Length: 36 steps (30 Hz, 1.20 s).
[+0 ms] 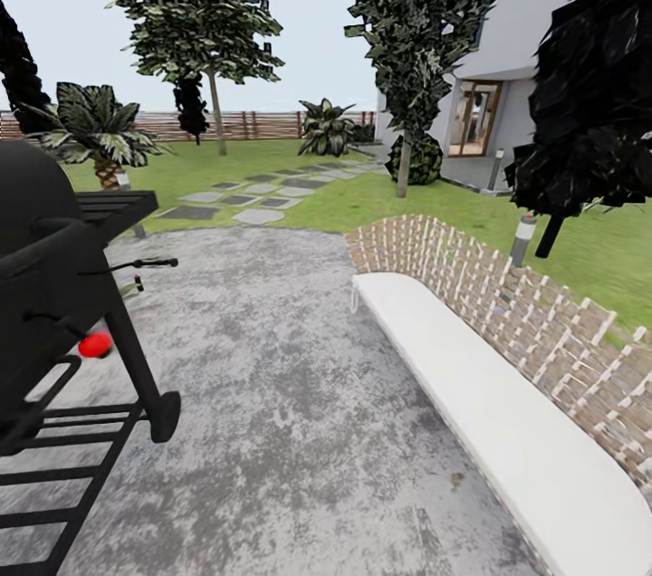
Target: Pick up the pesticide atomizer in the garden and spray insectifuge to fully cover both potted plants in the garden.
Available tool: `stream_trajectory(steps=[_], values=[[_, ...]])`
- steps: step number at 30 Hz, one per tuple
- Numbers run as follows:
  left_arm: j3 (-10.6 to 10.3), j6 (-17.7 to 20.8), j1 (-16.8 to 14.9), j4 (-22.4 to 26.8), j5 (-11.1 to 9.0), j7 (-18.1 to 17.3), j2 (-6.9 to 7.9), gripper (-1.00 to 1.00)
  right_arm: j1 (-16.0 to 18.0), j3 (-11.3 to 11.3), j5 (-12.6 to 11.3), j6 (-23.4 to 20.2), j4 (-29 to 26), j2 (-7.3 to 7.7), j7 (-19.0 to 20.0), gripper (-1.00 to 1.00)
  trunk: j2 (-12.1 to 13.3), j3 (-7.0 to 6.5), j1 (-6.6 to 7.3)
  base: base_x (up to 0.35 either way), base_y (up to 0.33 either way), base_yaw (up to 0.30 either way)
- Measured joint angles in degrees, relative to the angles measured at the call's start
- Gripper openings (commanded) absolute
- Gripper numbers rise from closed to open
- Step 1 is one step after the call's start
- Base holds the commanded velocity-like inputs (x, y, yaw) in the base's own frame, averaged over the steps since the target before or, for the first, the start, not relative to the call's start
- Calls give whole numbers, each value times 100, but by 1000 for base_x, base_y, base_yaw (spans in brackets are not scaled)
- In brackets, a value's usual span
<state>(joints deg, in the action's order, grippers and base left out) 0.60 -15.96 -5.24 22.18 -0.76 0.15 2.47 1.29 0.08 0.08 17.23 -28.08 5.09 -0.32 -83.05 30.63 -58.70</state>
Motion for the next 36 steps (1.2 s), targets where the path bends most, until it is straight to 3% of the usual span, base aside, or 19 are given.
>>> stream_trajectory(steps=[25, 36], values=[[1, -8, 0, 1, -4, 1, 9, 100, 0, 6, 8, 0, 8, 0, 0, 100, 0, 187, 0, 335, -28, 67], [-7, -29, 0, 8, -14, -5, -1, 100, 0, 5, 8, 0, 1, 0, 0, 100, 0, 191, -4, 52, 0, 2]])
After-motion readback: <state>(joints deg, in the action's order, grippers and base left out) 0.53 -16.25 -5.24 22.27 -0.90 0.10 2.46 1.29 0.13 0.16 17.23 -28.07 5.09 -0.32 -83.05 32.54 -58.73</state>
